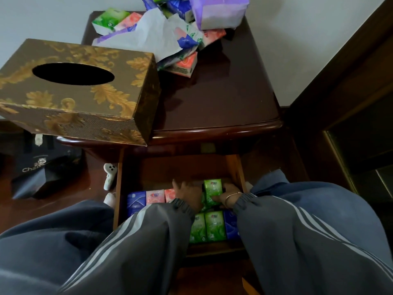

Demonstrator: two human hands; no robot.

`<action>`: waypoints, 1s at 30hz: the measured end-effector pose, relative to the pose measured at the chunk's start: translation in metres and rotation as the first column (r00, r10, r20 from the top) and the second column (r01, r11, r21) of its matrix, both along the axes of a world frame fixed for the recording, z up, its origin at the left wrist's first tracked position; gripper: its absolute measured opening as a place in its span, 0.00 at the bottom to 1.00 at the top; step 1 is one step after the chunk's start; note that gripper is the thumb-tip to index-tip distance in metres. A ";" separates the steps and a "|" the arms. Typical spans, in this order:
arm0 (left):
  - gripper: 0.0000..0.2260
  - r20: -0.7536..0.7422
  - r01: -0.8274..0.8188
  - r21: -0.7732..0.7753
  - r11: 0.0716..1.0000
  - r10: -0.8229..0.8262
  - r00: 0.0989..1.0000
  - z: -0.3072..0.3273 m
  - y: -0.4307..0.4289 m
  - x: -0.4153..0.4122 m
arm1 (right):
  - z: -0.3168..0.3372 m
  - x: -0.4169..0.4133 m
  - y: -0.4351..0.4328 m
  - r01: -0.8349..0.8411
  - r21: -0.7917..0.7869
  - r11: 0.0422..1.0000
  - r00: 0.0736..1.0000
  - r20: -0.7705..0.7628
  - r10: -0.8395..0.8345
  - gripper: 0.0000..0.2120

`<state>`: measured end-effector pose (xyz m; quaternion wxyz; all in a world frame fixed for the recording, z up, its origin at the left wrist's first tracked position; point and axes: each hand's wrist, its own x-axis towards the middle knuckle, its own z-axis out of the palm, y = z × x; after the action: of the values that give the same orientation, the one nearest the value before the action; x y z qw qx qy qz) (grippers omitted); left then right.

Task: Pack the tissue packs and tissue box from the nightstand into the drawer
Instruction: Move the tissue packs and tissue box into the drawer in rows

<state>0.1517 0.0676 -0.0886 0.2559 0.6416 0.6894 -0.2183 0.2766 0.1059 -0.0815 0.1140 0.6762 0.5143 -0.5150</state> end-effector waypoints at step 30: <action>0.17 0.715 -0.656 -0.618 0.433 0.656 -0.241 0.074 -0.053 -0.042 | 0.072 -0.035 -0.024 0.040 0.088 0.995 0.941 -0.340 -0.008 0.17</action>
<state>0.1094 0.0146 -0.0147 0.6742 0.1551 0.6175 0.3743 0.2415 0.0817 -0.0097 -0.0142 0.5883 0.5415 -0.6004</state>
